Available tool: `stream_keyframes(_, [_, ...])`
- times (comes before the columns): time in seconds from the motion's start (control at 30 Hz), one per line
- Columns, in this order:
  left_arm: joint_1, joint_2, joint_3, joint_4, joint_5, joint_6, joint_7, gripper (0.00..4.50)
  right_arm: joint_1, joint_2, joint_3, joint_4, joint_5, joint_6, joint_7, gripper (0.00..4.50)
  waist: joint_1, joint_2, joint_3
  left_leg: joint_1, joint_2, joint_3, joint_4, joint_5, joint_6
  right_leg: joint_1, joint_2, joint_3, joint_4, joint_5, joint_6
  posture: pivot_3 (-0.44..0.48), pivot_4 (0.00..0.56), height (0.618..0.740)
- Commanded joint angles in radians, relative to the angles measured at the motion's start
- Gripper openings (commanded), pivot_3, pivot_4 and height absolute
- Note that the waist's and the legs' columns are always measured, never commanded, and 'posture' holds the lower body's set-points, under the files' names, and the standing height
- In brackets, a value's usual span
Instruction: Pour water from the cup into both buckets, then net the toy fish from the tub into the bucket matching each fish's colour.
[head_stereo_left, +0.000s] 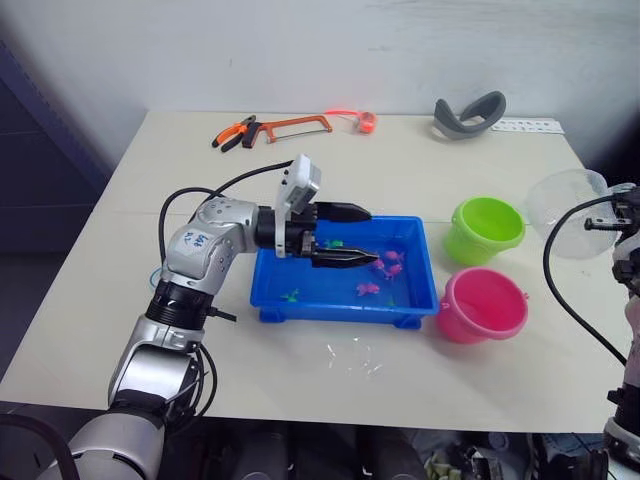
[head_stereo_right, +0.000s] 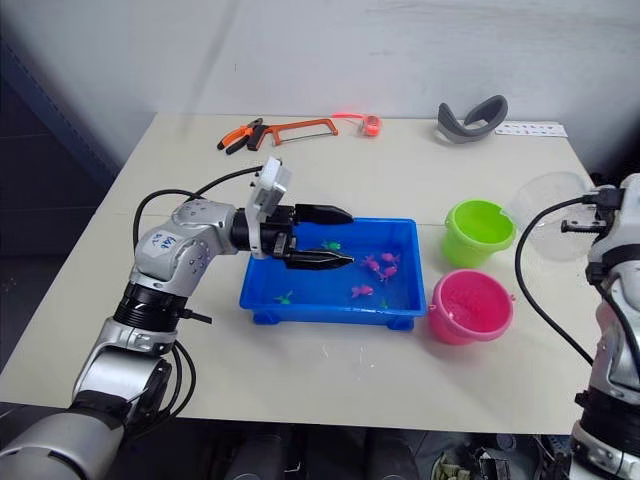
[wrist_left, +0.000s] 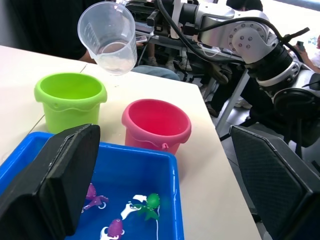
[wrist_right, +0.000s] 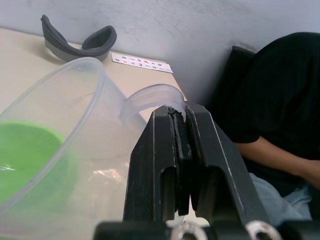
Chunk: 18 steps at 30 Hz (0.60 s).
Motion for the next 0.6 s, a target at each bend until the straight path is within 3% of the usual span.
stream_keyframes(0.03, [-0.038,0.004,0.042,0.007,0.012,-0.021,0.029,4.50,-0.054,-0.065,0.084,0.068,-0.105,-0.127,-0.020,0.08,-0.001,0.000,0.000,0.000,0.000,0.001,0.000,0.000,0.000,-0.001,0.000,0.001,0.000,0.000,0.000,0.000,0.150,0.740])
stream_keyframes(0.6, [-0.067,-0.017,0.056,0.062,0.040,-0.053,0.061,4.50,-0.173,-0.254,0.417,0.349,-0.444,-0.510,0.012,0.08,-0.003,0.000,0.000,-0.001,0.001,0.009,0.001,0.000,-0.001,-0.007,0.000,0.007,0.005,0.000,0.000,0.000,0.150,0.740])
